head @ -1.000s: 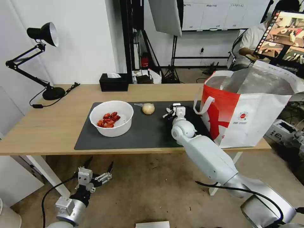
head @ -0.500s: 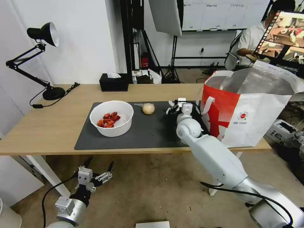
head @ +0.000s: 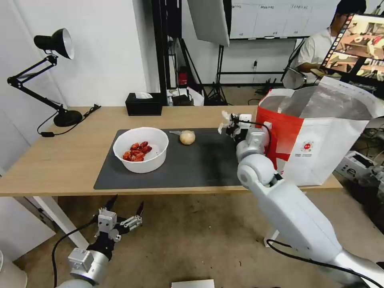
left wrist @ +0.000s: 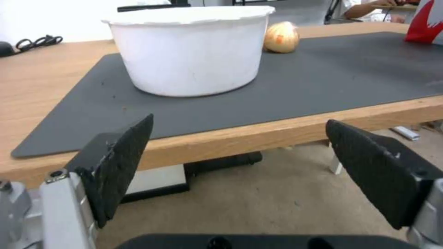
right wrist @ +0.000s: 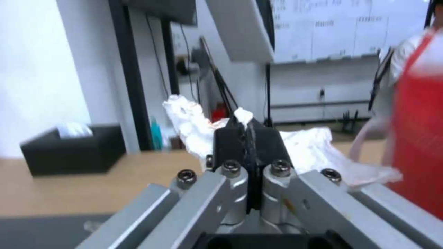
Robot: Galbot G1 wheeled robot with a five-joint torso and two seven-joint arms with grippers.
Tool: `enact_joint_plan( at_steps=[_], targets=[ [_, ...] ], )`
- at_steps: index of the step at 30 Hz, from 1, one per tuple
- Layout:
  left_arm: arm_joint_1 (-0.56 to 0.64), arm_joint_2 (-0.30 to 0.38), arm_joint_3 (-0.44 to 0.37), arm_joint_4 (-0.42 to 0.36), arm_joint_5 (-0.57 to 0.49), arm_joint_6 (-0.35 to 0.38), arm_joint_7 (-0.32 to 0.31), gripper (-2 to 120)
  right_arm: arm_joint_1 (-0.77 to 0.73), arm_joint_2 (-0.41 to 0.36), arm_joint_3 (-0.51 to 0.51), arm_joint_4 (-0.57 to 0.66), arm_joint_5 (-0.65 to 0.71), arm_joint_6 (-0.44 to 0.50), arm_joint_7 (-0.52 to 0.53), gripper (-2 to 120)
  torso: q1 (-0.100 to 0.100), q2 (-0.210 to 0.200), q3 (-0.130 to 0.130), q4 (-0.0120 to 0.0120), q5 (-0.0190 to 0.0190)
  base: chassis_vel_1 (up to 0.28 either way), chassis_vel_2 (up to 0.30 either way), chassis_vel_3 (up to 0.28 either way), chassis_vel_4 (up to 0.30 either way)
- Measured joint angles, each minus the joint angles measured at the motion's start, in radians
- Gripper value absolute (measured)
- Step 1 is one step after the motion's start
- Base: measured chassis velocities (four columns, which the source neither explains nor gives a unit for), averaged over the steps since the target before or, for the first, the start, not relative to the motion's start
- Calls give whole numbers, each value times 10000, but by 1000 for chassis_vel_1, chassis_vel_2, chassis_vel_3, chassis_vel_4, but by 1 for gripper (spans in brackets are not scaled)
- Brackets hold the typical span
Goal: Pick up the trash from the table and place it into the takeout bag.
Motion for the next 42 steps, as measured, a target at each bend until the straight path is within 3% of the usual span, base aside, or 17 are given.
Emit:
enact_joint_plan(
  at_steps=[5,20,32,40,42],
  targets=[
    [29,-74,15,-40,81,-1,-3,100,-25,-351,496,613,196,73,-166,0,1,0,0,1,0,0,0,0,0],
    [-98,-180,410,-12,337,4,-23,100,-729,-3035,3050,2008,1965,-283,-392,0,0,0,0,-1,1,0,0,0,0],
    [-71,-166,485,-115,339,18,-28,100,-1554,-3559,3679,1944,2215,-1079,-152,0,0,-2,0,0,0,0,0,0,0],
    [70,-230,532,-191,449,20,-23,100,-1488,-3541,3520,1555,2077,-1162,5,25,1,-2,1,0,-1,0,0,0,0],
    [108,-274,569,-232,496,19,-20,100,-1488,-3562,3529,1548,2075,-1162,4,37,0,-2,1,0,-1,0,0,0,0]
  ],
)
